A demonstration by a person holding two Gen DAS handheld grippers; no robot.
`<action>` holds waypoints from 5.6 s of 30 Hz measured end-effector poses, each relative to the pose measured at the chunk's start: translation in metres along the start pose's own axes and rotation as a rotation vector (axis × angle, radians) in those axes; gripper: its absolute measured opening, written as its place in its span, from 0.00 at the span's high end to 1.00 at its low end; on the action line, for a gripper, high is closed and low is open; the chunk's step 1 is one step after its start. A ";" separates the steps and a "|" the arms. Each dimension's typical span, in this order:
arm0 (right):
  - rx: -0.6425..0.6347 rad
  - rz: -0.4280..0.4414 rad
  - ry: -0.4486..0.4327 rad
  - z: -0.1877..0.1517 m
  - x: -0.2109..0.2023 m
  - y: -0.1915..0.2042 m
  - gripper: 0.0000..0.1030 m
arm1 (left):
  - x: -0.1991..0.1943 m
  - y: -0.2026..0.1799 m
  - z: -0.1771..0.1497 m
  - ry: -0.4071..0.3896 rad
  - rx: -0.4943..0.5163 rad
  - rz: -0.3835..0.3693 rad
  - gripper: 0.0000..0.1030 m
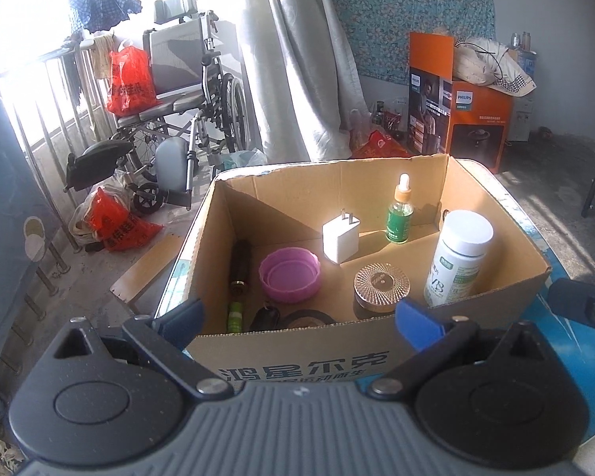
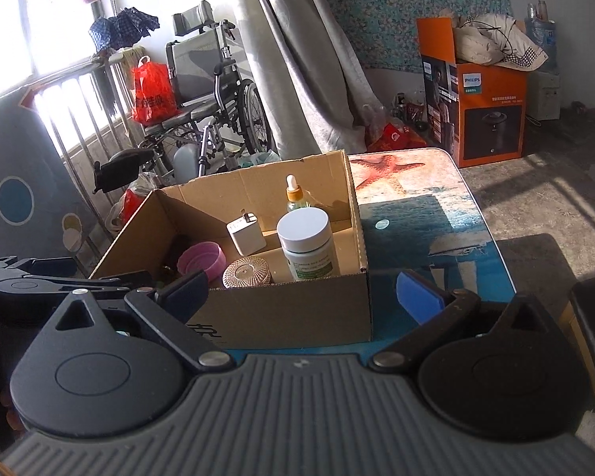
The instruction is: Organize rigid objects
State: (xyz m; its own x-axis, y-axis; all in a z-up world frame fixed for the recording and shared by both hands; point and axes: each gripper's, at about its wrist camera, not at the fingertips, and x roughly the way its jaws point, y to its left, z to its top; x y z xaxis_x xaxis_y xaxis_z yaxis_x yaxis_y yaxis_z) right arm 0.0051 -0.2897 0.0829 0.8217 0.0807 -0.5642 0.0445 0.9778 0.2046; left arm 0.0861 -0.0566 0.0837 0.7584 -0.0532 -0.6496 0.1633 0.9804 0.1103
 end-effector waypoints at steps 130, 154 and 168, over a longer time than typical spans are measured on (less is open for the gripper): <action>-0.109 -0.077 0.119 0.010 0.066 0.039 0.01 | 0.015 0.011 -0.006 0.091 -0.120 0.032 0.00; -0.105 -0.077 0.120 0.010 0.066 0.039 0.01 | 0.013 0.013 -0.004 0.091 -0.122 0.033 0.00; -0.103 -0.079 0.116 0.011 0.064 0.038 0.01 | 0.011 0.014 -0.003 0.091 -0.121 0.035 0.00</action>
